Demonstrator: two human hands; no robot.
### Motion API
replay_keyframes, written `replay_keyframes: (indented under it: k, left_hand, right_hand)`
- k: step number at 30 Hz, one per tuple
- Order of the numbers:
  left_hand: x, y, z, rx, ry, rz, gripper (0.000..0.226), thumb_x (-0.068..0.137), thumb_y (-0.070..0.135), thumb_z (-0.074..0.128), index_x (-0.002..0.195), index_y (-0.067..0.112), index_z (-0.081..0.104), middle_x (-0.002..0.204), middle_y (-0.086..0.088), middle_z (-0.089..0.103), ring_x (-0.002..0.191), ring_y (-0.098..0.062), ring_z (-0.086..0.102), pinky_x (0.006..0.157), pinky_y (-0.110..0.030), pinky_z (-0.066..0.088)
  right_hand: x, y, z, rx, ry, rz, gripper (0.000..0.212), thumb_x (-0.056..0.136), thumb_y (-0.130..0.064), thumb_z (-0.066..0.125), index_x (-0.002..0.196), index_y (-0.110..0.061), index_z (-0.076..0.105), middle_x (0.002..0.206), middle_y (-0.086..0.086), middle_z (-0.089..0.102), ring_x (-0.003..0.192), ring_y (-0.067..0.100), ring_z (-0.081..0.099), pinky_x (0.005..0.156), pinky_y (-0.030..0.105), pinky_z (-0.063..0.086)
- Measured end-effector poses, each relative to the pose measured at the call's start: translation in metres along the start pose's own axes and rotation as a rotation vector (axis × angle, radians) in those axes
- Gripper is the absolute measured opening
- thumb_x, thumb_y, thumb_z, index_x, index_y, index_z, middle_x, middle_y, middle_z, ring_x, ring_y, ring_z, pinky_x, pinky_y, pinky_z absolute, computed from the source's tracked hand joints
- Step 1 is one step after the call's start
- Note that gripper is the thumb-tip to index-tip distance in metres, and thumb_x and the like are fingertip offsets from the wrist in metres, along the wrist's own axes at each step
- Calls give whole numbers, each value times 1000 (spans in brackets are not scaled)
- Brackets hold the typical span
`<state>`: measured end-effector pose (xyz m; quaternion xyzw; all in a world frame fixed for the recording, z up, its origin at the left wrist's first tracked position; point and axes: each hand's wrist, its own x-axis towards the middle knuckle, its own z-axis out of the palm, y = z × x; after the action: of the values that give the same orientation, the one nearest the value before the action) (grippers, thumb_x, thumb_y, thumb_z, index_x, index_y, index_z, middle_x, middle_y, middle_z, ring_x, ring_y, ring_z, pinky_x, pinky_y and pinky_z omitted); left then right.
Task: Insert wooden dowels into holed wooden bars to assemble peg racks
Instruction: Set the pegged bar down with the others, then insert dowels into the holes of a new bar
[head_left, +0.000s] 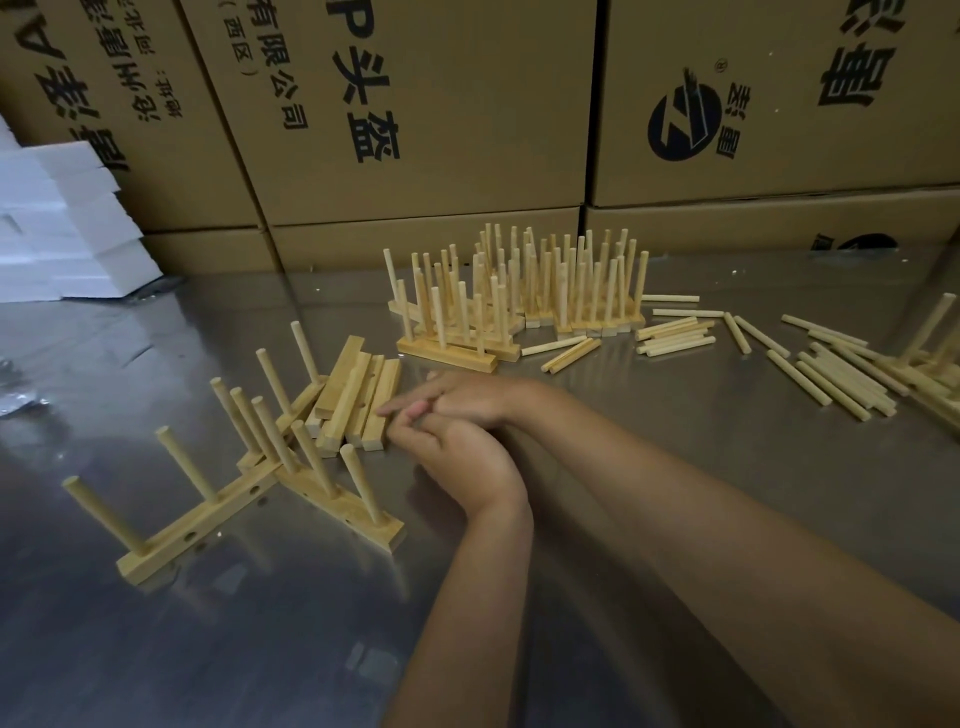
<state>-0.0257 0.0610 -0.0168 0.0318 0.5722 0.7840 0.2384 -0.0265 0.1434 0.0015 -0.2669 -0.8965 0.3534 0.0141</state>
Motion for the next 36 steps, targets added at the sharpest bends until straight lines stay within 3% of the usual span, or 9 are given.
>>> replay_keyframes:
  k: [5, 10, 16, 20, 24, 28, 31, 34, 36]
  left_hand:
    - [-8, -4, -7, 48, -129, 106, 19, 103, 13, 36, 96, 26, 48, 98, 4, 58, 86, -4, 56, 70, -18, 42]
    - [-9, -7, -8, 134, -235, 334, 15, 98, 5, 42, 92, 16, 52, 81, 6, 51, 65, 12, 49, 60, -5, 37]
    - [-10, -13, -10, 326, -389, 383, 14, 97, 6, 45, 104, 18, 50, 79, 6, 50, 69, -7, 50, 66, -32, 41]
    - [-19, -20, -10, 501, -602, 455, 18, 98, 14, 50, 112, 24, 50, 64, 8, 51, 60, 5, 52, 57, -23, 37]
    - [-39, -27, -6, 544, -859, 327, 22, 101, 27, 55, 122, 26, 49, 72, -1, 58, 62, -11, 56, 59, -21, 42]
    - [-46, -29, -3, 561, -905, 189, 36, 95, 31, 66, 125, 24, 48, 68, 0, 64, 49, -1, 58, 50, -16, 45]
    - [-41, -28, -5, 529, -886, 83, 43, 90, 20, 72, 126, 21, 49, 67, 0, 67, 53, -4, 62, 53, -18, 48]
    - [-41, -32, -7, 442, -854, 96, 44, 91, 12, 70, 131, 14, 51, 74, -4, 69, 62, -12, 66, 65, -29, 55]
    - [-44, -36, -6, 469, -831, 200, 41, 93, 15, 69, 131, 18, 53, 82, -9, 71, 77, -23, 69, 79, -47, 58]
  right_hand:
    - [-20, 20, 12, 152, 400, -26, 15, 95, -12, 57, 102, -16, 70, 104, 6, 64, 100, 22, 57, 96, 45, 47]
    - [-70, 36, 34, 133, 579, -38, 11, 88, -11, 68, 95, -16, 61, 101, 5, 53, 91, 16, 55, 82, 26, 47]
    - [-131, 39, 44, -22, 721, 89, 12, 85, -8, 67, 93, -13, 60, 96, -2, 60, 92, 13, 53, 76, 26, 43]
    - [-171, 43, 54, -43, 909, 189, 12, 86, -10, 67, 96, -14, 64, 96, -6, 60, 92, 7, 52, 75, 11, 37]
    - [-202, 31, 61, -326, 1020, 43, 12, 82, 1, 67, 89, -9, 64, 99, 0, 60, 93, 17, 51, 80, 17, 37]
    - [-217, 24, 67, -484, 933, -67, 10, 85, 0, 62, 91, -6, 67, 110, 5, 62, 103, 23, 53, 86, 31, 49]
    - [-221, 25, 71, -360, 837, -78, 17, 90, -26, 63, 100, -14, 69, 114, -2, 62, 110, 16, 53, 87, 35, 50]
    - [-227, 31, 58, -237, 1036, 21, 33, 93, -55, 52, 108, -28, 66, 110, -13, 63, 107, 8, 53, 86, 29, 47]
    - [-236, 55, 35, -292, 1260, 152, 31, 96, -44, 51, 111, -22, 66, 112, -4, 66, 109, 16, 55, 92, 34, 45]
